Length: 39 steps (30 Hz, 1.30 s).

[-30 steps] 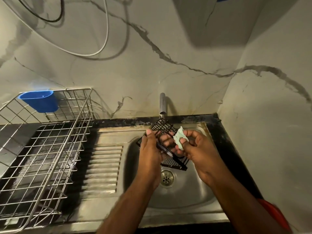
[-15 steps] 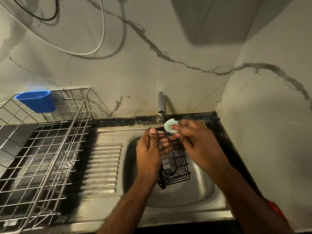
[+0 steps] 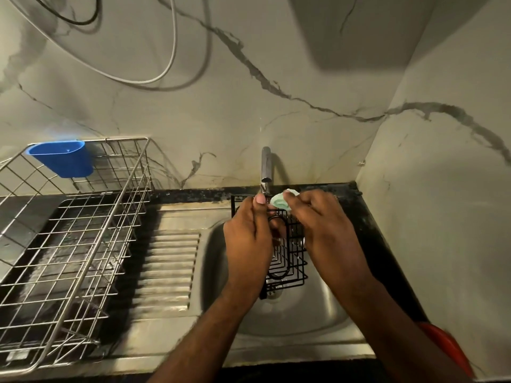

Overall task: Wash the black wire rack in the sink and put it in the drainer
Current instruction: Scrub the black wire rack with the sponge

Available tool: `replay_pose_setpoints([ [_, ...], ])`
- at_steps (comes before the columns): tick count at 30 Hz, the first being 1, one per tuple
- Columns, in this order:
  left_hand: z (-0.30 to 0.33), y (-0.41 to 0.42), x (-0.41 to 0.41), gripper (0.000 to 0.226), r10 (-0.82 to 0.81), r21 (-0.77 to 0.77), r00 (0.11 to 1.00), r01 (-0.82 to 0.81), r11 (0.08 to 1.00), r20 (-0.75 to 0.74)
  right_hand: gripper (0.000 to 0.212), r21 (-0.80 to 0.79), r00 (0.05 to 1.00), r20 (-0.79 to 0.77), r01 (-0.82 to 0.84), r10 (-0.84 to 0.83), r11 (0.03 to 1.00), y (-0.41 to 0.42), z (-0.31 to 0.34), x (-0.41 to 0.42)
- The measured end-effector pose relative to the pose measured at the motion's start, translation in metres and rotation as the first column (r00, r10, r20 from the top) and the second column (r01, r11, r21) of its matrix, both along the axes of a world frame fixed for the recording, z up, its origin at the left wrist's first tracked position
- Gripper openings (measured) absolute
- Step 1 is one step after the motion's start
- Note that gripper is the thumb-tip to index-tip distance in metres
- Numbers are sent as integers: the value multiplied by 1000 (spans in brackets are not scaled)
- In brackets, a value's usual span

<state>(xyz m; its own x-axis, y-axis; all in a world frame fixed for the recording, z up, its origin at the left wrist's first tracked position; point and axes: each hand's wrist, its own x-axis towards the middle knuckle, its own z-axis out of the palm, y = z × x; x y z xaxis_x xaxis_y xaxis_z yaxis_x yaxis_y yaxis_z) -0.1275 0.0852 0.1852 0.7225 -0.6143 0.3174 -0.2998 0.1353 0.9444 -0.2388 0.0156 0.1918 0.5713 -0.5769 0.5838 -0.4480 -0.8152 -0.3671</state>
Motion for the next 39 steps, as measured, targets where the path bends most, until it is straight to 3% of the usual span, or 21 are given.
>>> replay_pose_setpoints([
  [4,4,1,4,38,14,-20,998,-15,1000,-57,27,4,989,142,-29,28,1000,4,-6,-6],
  [6,3,0,10,37,27,-50,992,-33,998,-127,23,-45,998,50,-26,28,999,7,-5,-8],
  [11,-1,0,13,37,34,-64,989,-44,997,-143,30,-59,983,-117,-150,143,987,-1,-4,-14],
  [15,-1,-1,28,38,91,-81,963,-115,990,-253,12,142,944,-198,-239,264,961,5,-15,-17],
  [19,-4,-2,31,40,102,-53,971,-116,992,-218,31,335,888,-236,-307,395,891,-8,-6,-16],
  [22,-6,0,31,43,57,-47,971,-70,996,-232,19,379,898,-170,-320,405,868,-17,12,-11],
  [25,-5,2,22,45,-25,-46,974,15,999,-224,13,301,938,-154,-254,310,919,-25,27,1],
  [31,3,3,15,43,-49,-60,957,33,998,-286,13,69,988,129,-95,85,993,-24,29,13],
  [33,5,3,15,45,-50,-83,954,27,996,-295,23,14,991,108,-84,82,996,-15,21,14],
  [36,8,1,16,46,-37,-107,954,5,994,-299,54,-68,994,-61,-94,90,993,-1,6,10],
  [39,12,1,19,43,-18,-118,948,-20,993,-317,56,-53,985,-136,-110,102,993,9,-4,6],
])
